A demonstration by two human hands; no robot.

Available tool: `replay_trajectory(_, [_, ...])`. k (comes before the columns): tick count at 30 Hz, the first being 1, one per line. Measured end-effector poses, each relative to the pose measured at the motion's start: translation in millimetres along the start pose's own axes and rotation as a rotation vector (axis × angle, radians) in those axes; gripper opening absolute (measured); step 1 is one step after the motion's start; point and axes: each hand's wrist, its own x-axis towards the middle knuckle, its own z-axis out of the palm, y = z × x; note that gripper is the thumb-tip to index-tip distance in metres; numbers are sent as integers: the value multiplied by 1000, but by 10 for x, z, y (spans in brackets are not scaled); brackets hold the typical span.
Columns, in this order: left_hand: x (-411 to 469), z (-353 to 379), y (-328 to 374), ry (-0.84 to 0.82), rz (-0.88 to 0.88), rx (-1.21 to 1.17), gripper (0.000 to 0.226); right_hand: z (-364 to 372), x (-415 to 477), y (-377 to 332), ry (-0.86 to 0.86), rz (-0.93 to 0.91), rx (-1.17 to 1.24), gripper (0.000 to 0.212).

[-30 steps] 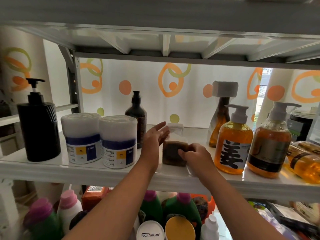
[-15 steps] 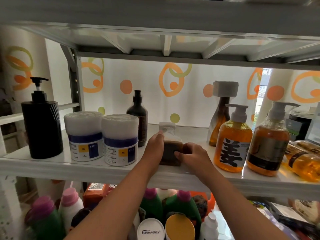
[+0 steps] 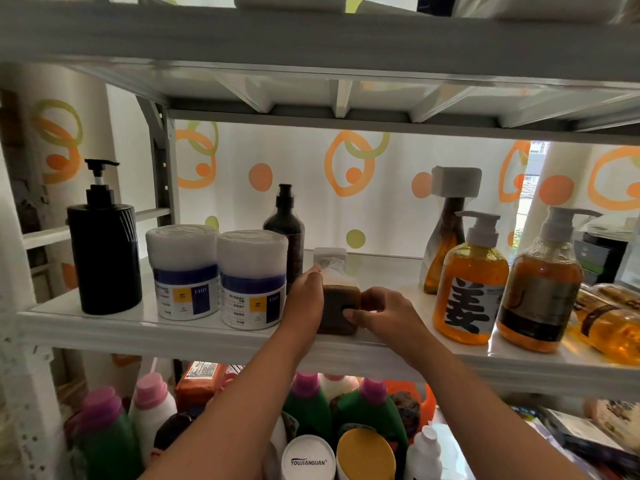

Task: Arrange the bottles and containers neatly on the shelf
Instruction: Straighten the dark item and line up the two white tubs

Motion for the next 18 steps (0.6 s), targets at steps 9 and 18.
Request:
replay_trajectory(9, [-50,18,-84,108,228,121,38,-13,-6,16,-27,-48,7,34])
replay_trajectory(18, [-70,5,-132,198,542,269,36,2,-32,-3,-45,-82,-17,39])
